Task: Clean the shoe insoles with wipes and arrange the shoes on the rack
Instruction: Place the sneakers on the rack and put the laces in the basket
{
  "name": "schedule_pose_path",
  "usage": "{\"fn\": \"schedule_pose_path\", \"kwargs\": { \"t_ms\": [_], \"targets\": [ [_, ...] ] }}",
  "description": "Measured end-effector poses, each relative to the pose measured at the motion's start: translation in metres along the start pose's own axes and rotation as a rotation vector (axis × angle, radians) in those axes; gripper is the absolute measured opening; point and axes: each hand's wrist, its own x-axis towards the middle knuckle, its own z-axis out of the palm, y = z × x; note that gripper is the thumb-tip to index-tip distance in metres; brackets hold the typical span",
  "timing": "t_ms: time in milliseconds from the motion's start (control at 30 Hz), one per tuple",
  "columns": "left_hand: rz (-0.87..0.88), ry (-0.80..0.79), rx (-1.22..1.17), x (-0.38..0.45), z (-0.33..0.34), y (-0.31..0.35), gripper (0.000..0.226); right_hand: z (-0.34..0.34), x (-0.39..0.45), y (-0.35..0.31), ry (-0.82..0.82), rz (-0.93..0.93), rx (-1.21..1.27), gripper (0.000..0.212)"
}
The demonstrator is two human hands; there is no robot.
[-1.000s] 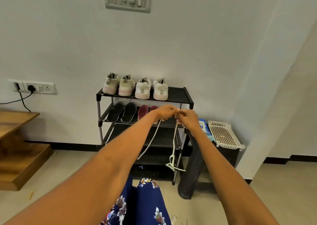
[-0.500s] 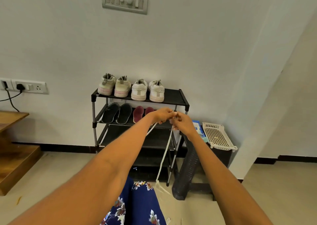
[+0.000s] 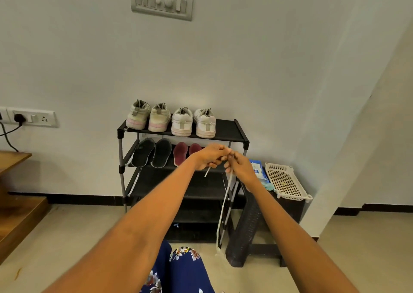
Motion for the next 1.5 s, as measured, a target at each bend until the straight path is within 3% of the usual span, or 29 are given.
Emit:
{"fn": "schedule_pose_path", "kwargs": {
  "t_ms": [100,200,433,533,700,800,900,1033,1133,1333,1433,1500],
  "targets": [
    [-0.049,-0.086,-0.063,0.001,0.001,0.001,0.023,0.0,0.006,0.006,0.126,0.024,-0.058,0.026],
    [-0.056,-0.119,-0.182,0.003,0.003,0.003,0.025,0.004,0.005,0.009,0.057,0.039,-0.116,0.031],
    [0.126,0.245,-0.656,0.018,0.019,-0.008,0.028,0.005,0.002,0.009,-0.165,-0.034,-0.273,0.039],
    [0.119,0.348,-0.572,0.023,0.022,-0.013,0.029,-0.002,0.001,0.003,-0.219,-0.08,-0.345,0.031],
    [0.151,0.224,-0.297,0.02,0.023,-0.019,0.031,-0.038,0.009,-0.022,-0.184,-0.114,-0.378,0.022],
    [0.166,0.042,-0.232,0.015,0.025,-0.015,0.026,-0.057,0.018,-0.032,-0.162,-0.12,-0.363,0.018],
    [0.137,-0.113,-0.258,0.013,0.024,-0.008,0.032,-0.061,0.024,-0.03,-0.088,-0.127,-0.403,0.018],
    [0.067,-0.225,-0.356,0.011,0.019,0.0,0.033,-0.052,0.023,-0.023,0.087,-0.131,-0.394,0.026],
    [0.056,-0.296,-0.379,0.011,0.015,0.0,0.031,-0.049,0.02,-0.017,0.116,-0.099,-0.398,0.028],
    [0.158,-0.095,-0.8,0.022,0.03,0.005,0.027,-0.035,0.007,-0.001,-0.034,0.014,-0.292,0.028],
    [0.164,0.024,-0.768,0.029,0.035,0.0,0.026,-0.034,-0.001,0.003,-0.107,0.077,-0.208,0.028],
    [0.129,0.081,-0.583,0.033,0.034,-0.004,0.026,-0.042,-0.005,0.002,-0.206,0.088,-0.234,0.023]
  ]
}}
